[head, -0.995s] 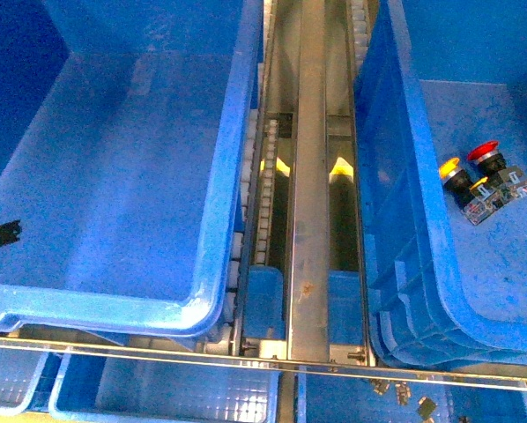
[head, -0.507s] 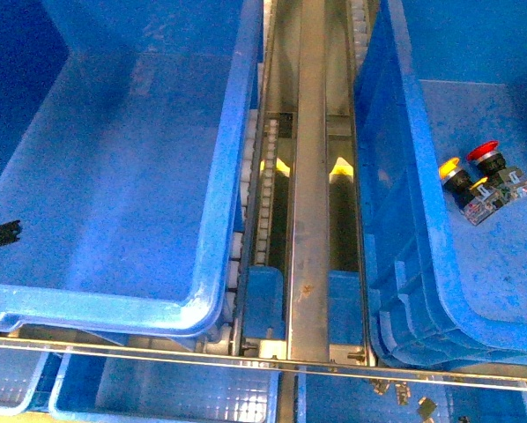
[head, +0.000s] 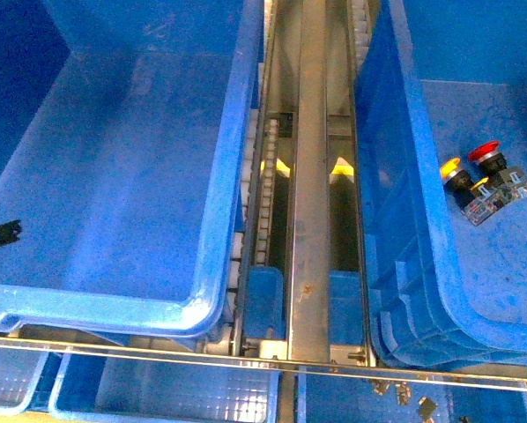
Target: Pick red and yellow buttons and place in box
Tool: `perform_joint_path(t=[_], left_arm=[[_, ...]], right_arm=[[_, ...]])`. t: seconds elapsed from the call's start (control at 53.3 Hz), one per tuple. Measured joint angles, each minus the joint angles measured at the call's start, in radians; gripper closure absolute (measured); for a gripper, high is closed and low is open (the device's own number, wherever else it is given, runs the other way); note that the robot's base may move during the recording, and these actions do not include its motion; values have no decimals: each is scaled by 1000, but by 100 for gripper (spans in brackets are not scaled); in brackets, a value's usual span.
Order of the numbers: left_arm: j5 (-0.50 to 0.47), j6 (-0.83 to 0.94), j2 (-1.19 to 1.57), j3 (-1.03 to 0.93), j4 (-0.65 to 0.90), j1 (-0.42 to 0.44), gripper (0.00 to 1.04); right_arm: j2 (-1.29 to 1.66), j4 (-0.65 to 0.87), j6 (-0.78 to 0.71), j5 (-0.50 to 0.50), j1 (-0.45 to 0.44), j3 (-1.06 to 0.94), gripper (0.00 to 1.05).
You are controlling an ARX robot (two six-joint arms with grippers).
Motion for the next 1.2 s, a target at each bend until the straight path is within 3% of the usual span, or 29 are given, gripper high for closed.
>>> perform_joint_path(t=[0.282, 0.357, 0.789, 1.202], left_arm=[[0, 0, 0, 0, 0, 0, 8], [0, 0, 0, 0, 0, 0, 8], [0, 0, 0, 0, 0, 0, 8], [0, 0, 0, 0, 0, 0, 8]], right_arm=[[-1, 0, -2, 0, 0, 0, 100], [-1, 0, -1, 0, 0, 0, 81], [-1, 0, -1, 0, 0, 0, 5], [-1, 0, -1, 0, 0, 0, 6]])
